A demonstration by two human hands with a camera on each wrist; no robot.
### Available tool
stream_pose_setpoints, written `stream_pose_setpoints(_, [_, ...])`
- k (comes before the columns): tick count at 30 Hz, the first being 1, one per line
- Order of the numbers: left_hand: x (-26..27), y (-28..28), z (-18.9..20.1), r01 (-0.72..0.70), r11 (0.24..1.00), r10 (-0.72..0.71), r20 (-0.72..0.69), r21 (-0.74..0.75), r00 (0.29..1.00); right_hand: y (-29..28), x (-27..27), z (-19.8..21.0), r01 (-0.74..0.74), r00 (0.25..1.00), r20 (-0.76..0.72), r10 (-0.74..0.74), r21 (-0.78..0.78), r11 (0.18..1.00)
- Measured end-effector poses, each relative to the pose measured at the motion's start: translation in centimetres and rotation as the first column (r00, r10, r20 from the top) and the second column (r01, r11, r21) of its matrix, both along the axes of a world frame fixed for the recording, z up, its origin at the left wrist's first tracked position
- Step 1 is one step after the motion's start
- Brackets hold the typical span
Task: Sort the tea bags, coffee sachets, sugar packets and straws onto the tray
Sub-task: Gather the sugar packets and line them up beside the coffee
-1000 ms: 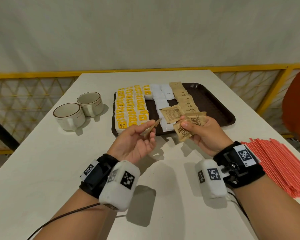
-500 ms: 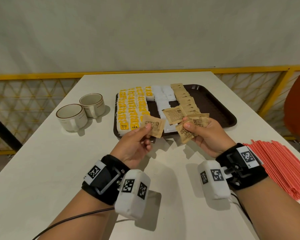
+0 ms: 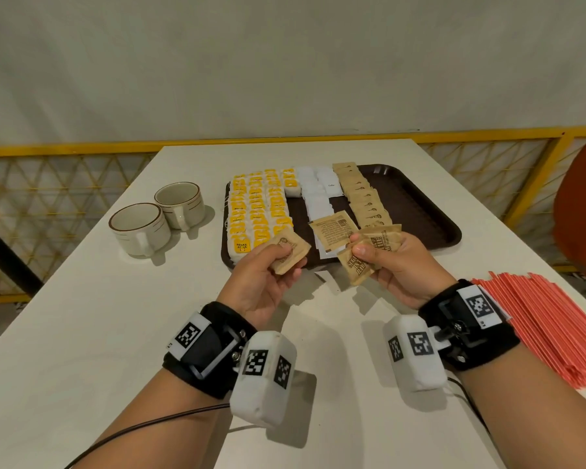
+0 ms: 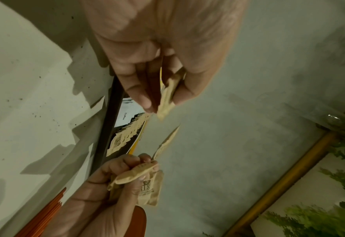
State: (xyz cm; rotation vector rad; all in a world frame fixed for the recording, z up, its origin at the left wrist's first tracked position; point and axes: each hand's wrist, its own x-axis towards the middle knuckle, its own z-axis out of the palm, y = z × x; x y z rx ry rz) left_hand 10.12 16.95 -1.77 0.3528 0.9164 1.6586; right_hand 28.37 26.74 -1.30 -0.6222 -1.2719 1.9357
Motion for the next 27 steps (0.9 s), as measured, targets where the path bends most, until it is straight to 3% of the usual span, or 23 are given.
stream_pose_setpoints(6, [-0.7, 0.0, -0.2, -0.018, 1.0, 0.016, 0.139, 0.015, 0.99, -0.6, -0.3, 0.1, -0.096, 0.995, -0.009, 0.096, -0.066, 0.993])
stream_pose_setpoints(11, [0.5, 0.0, -0.3, 0.174, 0.985, -0.171, -0.12, 0.012, 0.978, -1.1, -0.8, 0.0, -0.234, 0.972, -0.053, 0.229, -0.126, 0.964])
stream_pose_setpoints(14, [1.0, 0.0, -0.4, 0.256, 0.966, -0.246, -0.169, 0.04, 0.955, -1.4, -0.9, -0.1, -0.3, 0.953, -0.008, 0.302, -0.136, 0.944])
stream_pose_setpoints(18, [1.1, 0.0, -0.7, 0.241, 0.967, -0.214, -0.244, 0.086, 0.946, -1.8, -1.1, -0.1, -0.33, 0.941, 0.023, 0.337, -0.146, 0.932])
stream_pose_setpoints(22, [1.2, 0.0, -0.8, 0.314, 0.944, -0.279, -0.257, 0.106, 0.925, -2.0, -1.3, -0.2, -0.356, 0.934, -0.057, 0.353, -0.231, 0.905])
stream_pose_setpoints(27, [1.2, -0.1, -0.5, 0.256, 0.955, -0.2, -0.309, 0.152, 0.93, -2.0, -1.3, -0.3, -0.343, 0.937, -0.023, 0.347, -0.227, 0.911])
